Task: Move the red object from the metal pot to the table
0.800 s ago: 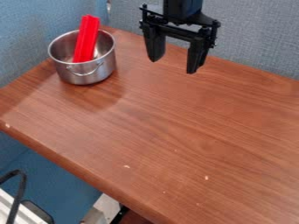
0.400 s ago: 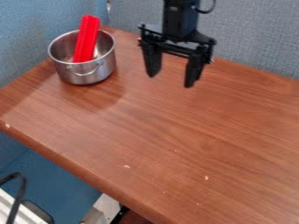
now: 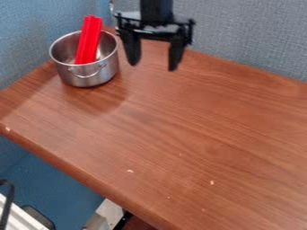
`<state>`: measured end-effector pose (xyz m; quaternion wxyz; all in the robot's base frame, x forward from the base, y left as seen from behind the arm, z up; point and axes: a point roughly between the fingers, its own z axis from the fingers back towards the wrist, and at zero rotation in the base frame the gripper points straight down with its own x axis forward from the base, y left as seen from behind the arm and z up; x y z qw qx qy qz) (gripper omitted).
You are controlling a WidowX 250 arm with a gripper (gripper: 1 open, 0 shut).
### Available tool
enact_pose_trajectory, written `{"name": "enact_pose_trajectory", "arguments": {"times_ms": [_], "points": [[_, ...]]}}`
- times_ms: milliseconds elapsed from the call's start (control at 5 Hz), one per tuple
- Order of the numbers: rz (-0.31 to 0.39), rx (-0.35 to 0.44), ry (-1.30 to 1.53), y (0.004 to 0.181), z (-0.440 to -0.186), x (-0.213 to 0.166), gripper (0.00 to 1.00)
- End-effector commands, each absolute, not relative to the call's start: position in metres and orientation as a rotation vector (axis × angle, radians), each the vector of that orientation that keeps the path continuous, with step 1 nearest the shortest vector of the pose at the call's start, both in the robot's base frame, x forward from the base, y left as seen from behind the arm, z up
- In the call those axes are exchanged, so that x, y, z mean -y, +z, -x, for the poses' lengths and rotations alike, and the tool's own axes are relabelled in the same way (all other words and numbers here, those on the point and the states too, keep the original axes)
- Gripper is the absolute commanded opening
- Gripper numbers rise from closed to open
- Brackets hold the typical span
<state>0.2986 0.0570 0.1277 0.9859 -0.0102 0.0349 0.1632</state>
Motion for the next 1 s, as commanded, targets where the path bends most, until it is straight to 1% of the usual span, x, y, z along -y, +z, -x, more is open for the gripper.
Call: {"name": "enact_pose_trajectory", "arguments": {"times_ms": [0, 200, 400, 600, 800], "points": [[0.03, 0.042, 0.455, 0.165, -0.31, -0.093, 1.0], [0.045, 0.078, 0.581, 0.18, -0.318, -0.134, 1.0], [0.049, 0.096, 0.608, 0.179, -0.323, -0.158, 1.0], [0.033, 0.099, 0.593, 0.174, -0.329, -0.161, 1.0], [0.001, 0.095, 0.546, 0.171, -0.334, -0.162, 1.0]]}}
